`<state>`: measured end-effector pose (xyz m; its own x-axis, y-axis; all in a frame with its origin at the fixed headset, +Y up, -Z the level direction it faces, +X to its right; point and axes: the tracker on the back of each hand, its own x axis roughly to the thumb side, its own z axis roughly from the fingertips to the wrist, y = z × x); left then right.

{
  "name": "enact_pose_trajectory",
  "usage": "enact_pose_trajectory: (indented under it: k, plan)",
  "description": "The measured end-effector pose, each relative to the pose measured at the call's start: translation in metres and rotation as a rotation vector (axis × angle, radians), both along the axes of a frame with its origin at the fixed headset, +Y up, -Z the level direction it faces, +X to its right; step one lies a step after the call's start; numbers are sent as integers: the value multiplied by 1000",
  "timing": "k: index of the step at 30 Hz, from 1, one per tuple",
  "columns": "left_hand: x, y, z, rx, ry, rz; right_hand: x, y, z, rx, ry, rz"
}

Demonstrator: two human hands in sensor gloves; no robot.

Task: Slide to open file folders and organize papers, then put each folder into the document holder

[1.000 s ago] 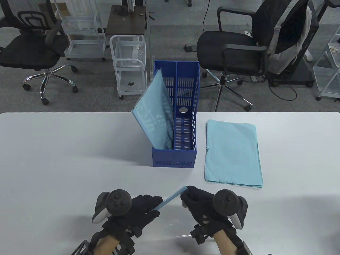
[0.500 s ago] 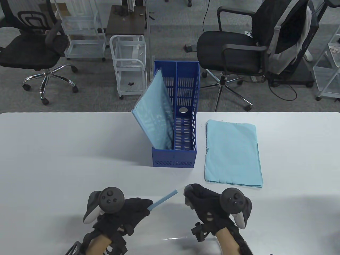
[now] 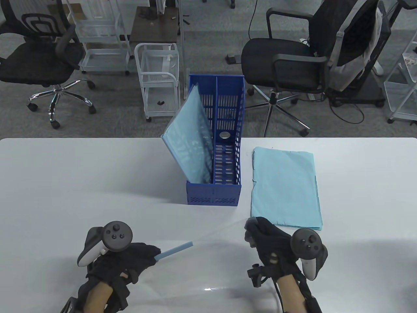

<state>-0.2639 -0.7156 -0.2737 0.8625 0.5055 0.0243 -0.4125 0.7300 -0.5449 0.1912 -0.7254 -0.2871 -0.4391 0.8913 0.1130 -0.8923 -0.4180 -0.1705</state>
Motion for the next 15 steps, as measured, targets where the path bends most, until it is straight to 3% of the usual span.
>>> enact_pose_trajectory:
  k: [7, 15]
  plan:
    - [-51, -12, -5, -54, 259, -93, 26, 4, 0, -8, -103, -14]
    - [-59, -36, -14, -133, 400, -237, 8, -4, -4, -38, -24, 44]
